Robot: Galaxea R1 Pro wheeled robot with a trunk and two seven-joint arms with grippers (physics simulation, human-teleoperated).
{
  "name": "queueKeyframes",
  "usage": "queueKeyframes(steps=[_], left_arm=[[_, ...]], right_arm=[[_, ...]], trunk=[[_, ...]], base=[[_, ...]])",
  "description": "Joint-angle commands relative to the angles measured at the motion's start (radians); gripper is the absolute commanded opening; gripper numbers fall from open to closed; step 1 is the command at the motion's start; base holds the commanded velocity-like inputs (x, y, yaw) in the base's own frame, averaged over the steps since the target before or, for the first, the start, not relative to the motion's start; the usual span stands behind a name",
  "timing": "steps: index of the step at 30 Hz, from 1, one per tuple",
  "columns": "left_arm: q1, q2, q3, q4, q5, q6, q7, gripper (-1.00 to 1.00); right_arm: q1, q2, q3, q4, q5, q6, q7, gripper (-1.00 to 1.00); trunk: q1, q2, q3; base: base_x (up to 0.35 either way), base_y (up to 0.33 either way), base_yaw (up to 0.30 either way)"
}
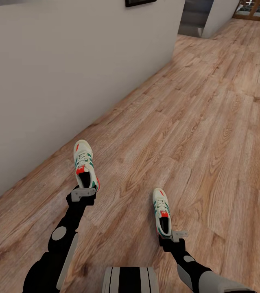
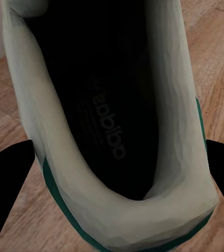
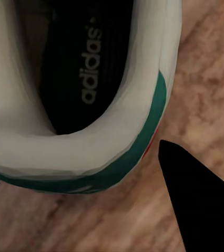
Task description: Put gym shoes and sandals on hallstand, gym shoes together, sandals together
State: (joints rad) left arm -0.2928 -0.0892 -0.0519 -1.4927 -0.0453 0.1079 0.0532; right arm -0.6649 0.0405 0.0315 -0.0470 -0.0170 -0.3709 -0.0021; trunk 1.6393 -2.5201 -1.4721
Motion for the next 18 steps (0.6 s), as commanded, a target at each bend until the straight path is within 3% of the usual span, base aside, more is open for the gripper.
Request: queueKeyframes(steps=[1, 18], left_arm=[[0.000, 0.000, -0.002, -0.001, -0.005, 0.006, 0.007, -1.00], [0.000, 0.000, -0.002, -0.001, -0.005, 0.006, 0.007, -1.00]], right_arm=[[0.000, 0.000, 0.002, 0.001, -0.005, -0.003, 0.001, -1.00], [0.000, 0.000, 0.002, 0.001, -0.005, -0.003, 0.001, -1.00]], trunk=[[0.000, 0.000, -0.001], [0.000, 0.000, -0.001]], base=[[0.000, 0.000, 0.000], [0.000, 0.000, 0.000]])
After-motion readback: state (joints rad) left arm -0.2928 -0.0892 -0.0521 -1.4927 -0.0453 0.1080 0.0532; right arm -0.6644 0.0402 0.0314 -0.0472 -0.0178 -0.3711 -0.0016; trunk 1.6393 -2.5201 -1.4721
